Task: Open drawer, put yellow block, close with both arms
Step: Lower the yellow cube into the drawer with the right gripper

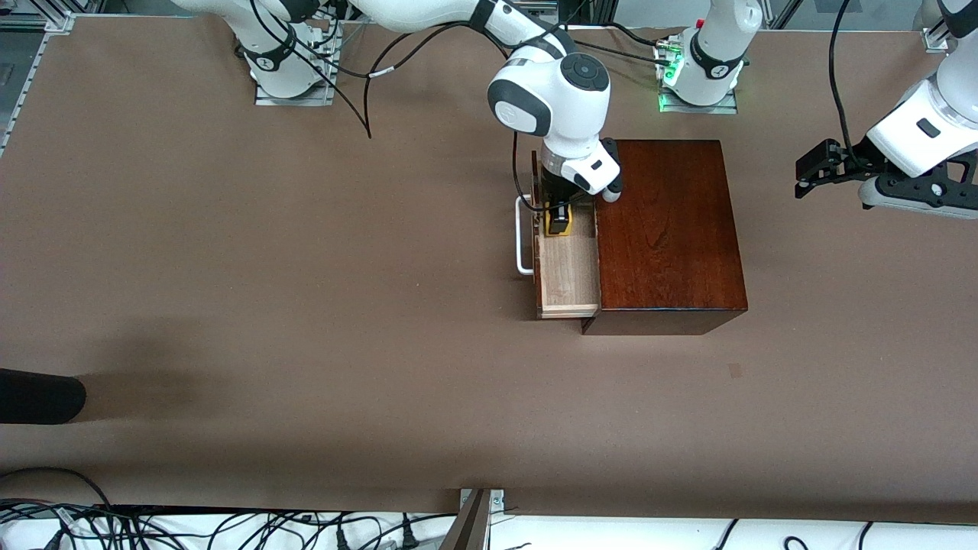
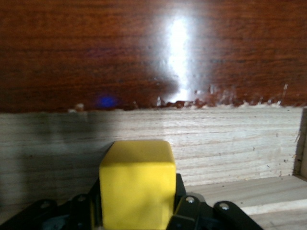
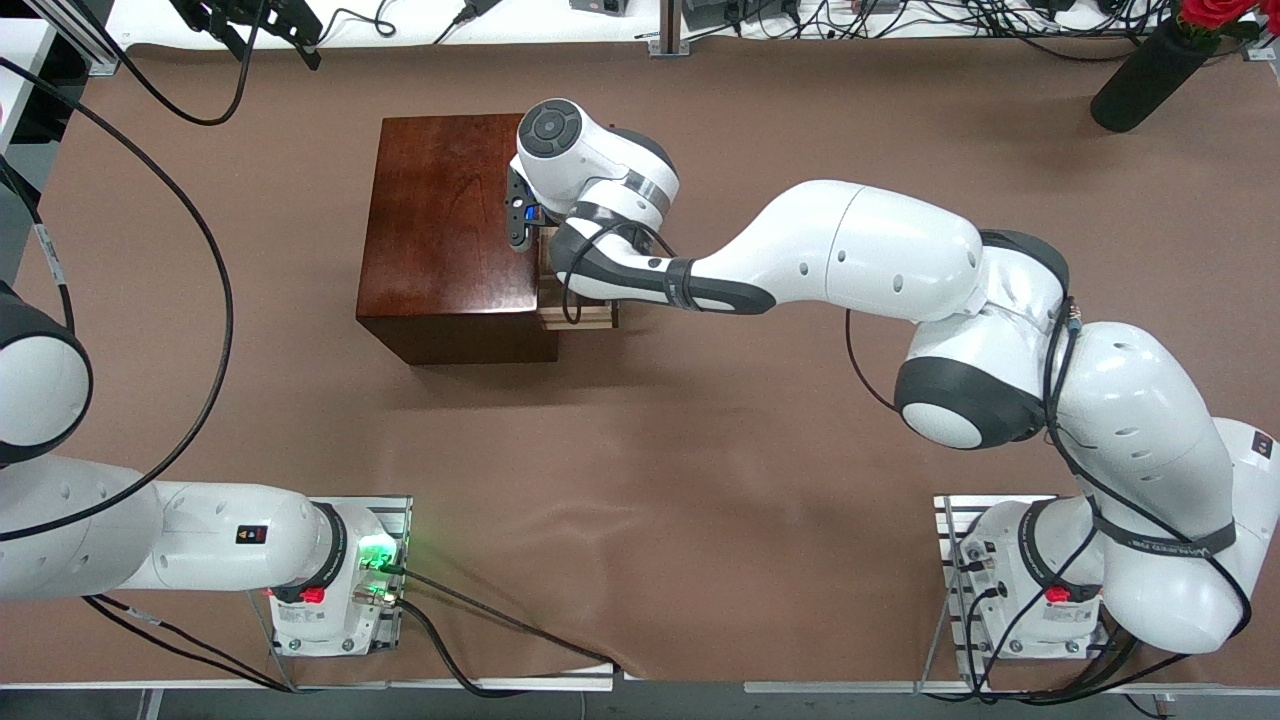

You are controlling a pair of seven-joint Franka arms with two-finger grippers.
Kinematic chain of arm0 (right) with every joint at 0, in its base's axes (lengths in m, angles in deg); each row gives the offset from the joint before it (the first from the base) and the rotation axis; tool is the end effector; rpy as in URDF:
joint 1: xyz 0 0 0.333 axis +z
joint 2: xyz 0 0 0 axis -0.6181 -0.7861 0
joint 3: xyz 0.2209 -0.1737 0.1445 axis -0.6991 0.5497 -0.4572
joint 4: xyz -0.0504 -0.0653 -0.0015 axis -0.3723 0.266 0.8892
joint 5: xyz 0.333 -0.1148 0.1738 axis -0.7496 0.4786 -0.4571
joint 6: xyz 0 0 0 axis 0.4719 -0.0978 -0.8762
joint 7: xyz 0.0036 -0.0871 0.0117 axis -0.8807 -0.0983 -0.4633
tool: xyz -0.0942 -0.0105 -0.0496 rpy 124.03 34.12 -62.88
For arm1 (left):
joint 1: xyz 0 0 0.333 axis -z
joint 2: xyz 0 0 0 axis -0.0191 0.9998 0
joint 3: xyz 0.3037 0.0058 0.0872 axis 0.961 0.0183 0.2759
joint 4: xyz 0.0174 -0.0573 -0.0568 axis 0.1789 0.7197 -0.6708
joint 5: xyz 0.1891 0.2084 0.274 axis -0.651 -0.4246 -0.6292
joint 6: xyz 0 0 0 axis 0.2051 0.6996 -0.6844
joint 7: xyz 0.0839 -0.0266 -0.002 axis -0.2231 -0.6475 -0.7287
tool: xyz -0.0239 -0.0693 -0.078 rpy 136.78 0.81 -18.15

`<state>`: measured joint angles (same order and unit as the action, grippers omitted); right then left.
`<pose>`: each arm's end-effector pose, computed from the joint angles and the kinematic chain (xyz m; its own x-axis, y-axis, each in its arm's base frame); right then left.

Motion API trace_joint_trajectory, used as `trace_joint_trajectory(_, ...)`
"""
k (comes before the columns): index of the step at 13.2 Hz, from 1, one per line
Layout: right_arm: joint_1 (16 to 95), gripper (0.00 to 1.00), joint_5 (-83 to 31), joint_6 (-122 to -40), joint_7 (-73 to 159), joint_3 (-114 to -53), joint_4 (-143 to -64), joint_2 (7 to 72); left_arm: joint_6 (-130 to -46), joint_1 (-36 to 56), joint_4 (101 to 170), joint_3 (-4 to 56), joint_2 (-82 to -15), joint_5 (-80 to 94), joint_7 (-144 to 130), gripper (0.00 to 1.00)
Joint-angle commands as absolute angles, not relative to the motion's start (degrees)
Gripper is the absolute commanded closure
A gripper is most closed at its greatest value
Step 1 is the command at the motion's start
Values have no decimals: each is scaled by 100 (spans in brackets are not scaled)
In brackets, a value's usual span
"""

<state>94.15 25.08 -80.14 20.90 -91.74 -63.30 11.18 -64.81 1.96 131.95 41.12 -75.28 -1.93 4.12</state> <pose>0.4300 0.6569 0.3134 0.0032 0.9998 -0.0181 0.9799 0.0005 0.1992 0.5491 -0.0390 0.5945 0.9878 -0.1544 -0.0196 -0.1543 -0.9880 0.0025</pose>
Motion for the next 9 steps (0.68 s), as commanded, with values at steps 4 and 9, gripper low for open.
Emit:
trace_joint_trajectory(4, 9347, 0, 2418, -7940, 2097, -9187, -6038, 1137, -6324, 224, 12962, 4136, -7425, -134, 512, 0)
trace_joint_trajectory(9, 8742, 0, 1661, -7747, 2106, -9134, -5958, 2173, -6324, 224, 12962, 4145, -7433, -117, 530, 0)
